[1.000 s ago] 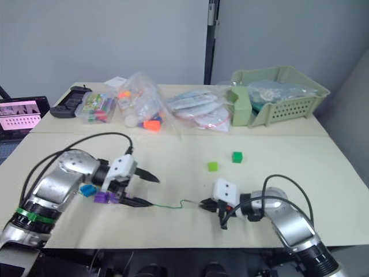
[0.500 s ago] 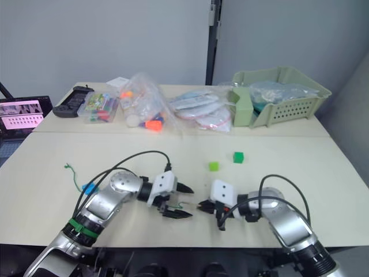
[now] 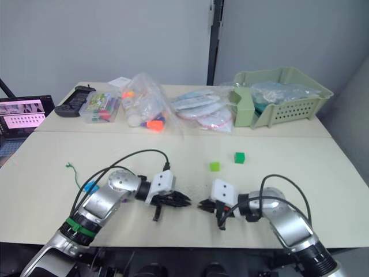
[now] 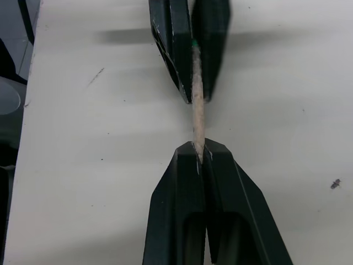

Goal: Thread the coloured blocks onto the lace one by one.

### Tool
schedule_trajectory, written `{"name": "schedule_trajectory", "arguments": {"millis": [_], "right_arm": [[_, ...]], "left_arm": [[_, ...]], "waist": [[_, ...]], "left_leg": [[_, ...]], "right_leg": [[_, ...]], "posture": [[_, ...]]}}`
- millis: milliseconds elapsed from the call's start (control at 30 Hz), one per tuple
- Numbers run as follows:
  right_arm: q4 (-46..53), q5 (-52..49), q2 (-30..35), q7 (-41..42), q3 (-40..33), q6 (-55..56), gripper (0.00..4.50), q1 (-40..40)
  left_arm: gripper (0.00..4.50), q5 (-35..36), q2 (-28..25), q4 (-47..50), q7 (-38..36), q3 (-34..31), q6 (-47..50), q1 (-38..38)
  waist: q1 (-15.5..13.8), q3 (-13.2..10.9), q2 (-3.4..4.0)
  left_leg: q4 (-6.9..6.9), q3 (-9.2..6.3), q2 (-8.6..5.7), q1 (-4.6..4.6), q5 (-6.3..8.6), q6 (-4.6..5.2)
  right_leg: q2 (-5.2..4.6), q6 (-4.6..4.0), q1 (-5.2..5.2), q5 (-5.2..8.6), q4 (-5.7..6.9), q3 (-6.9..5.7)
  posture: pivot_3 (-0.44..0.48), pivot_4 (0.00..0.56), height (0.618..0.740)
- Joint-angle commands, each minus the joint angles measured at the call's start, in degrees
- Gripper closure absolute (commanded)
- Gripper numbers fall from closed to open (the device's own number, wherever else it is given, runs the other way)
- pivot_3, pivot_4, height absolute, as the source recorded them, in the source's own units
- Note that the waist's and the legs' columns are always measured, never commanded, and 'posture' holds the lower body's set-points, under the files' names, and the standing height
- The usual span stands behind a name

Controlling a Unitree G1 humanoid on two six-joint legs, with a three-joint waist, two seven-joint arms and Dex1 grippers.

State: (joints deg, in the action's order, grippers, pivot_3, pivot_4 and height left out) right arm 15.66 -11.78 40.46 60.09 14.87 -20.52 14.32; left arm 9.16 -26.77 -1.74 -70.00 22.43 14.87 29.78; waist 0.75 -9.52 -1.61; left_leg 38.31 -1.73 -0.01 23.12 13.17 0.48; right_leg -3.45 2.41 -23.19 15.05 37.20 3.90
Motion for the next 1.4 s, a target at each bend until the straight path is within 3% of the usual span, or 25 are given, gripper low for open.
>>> {"name": "schedule_trajectory", "arguments": {"millis": [33,400,600,733,900,1133,1400], "right_arm": [[1.83,-0.33,0.57,0.34,-0.56,-0.03,4.50,-0.48],[2.78,-0.54,0.88,-0.02,-0.63,-0.85,4.50,-1.17],[7.35,-4.10,-0.10,-4.68,-5.65,-6.48,2.57,-4.24],[11.39,-8.43,-3.57,-13.19,-15.53,-12.51,1.22,-9.72],[14.02,-6.84,-12.18,-28.10,-22.77,-16.05,1.22,-15.23],[9.32,5.34,-27.35,-52.05,-20.68,-12.67,1.22,-12.11],[-8.57,7.95,-28.29,-55.71,-21.87,-5.12,1.22,-0.05]], "left_arm": [[4.48,0.13,-0.71,2.09,0.51,-0.87,0.06,-0.05],[4.48,0.54,-0.41,2.14,0.76,-1.19,0.49,0.04],[4.50,0.29,-0.47,1.94,0.82,-1.03,0.65,0.41],[4.50,0.31,-0.75,2.15,0.67,-0.88,0.76,0.38],[4.50,0.31,-0.85,2.30,0.71,-0.67,0.78,0.20],[4.50,0.52,-0.86,2.97,0.69,-0.59,1.54,0.06],[4.50,0.67,-1.01,4.16,0.91,-0.78,2.73,-0.26]], "waist": [[-0.01,0.00,0.00],[-0.01,0.00,0.00],[-0.08,0.00,0.00],[-0.16,0.00,0.00],[-0.10,0.01,0.01],[0.37,0.03,0.06],[0.32,0.03,0.06]], "left_leg": [[0.00,0.00,0.00,0.00,0.00,0.00],[0.00,0.00,0.00,0.00,0.00,0.00],[0.00,-0.07,-0.01,0.02,0.00,0.00],[0.01,-0.19,-0.01,0.02,0.00,0.00],[0.00,-0.24,-0.01,0.02,0.00,0.00],[-0.01,-0.14,0.00,-0.07,-0.01,-0.01],[0.00,0.06,-0.05,-0.12,-0.03,-0.04]], "right_leg": [[0.00,0.00,0.00,0.00,0.00,0.00],[0.00,0.00,0.00,0.00,0.00,0.00],[-0.01,0.00,0.00,0.00,0.00,0.00],[-0.01,0.01,0.01,-0.01,0.01,0.00],[-0.02,0.01,0.01,-0.01,0.01,0.01],[0.00,0.01,-0.09,-0.01,0.26,0.09],[-0.02,0.01,-0.06,-0.01,0.31,0.13]], "posture": [[0.000,0.150,0.740],[0.000,0.150,0.740],[0.000,0.150,0.740],[0.000,0.150,0.740],[0.000,0.150,0.740],[0.000,0.150,0.740],[0.000,0.150,0.740]]}}
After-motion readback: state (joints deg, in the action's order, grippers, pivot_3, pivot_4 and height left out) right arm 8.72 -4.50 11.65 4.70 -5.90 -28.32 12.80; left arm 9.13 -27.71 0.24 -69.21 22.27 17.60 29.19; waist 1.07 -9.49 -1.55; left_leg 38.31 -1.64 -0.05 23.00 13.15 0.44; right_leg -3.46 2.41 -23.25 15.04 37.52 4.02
